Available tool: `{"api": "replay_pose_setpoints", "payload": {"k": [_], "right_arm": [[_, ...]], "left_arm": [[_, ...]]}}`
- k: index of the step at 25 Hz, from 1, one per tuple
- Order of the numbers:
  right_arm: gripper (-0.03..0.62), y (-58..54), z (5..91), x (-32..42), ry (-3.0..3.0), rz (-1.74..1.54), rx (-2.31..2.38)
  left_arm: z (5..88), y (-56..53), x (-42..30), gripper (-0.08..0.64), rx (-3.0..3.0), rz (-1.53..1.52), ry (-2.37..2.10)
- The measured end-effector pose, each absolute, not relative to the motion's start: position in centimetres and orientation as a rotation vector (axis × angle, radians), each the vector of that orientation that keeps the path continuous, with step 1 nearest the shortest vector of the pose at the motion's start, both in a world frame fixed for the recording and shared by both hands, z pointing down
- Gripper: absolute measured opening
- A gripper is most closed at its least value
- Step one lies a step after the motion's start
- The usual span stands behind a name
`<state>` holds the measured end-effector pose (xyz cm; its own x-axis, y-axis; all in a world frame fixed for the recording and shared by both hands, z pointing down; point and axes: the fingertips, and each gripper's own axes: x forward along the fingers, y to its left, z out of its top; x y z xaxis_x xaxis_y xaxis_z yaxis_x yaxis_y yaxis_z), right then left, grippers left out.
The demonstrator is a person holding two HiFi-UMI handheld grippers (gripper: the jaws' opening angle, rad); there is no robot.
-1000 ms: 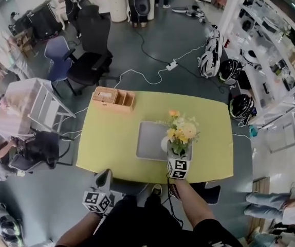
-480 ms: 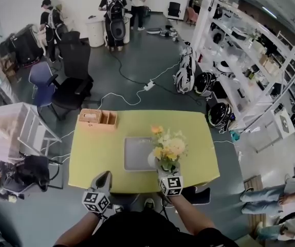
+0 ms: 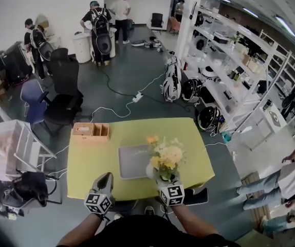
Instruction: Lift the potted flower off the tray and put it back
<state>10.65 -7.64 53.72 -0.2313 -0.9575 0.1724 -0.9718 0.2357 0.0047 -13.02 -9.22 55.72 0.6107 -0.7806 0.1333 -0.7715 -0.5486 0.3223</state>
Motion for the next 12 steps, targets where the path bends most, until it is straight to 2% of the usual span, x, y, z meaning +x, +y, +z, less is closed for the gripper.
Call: {"api": "replay_pose_setpoints", "payload": {"k": [12], "right_arm": [[0.227, -6.2, 53.0, 9.7, -2.352, 0.147, 1.888]], "left_arm": [[54.8, -9.4, -12.8, 0.008, 2.534, -0.039, -1.202]]}}
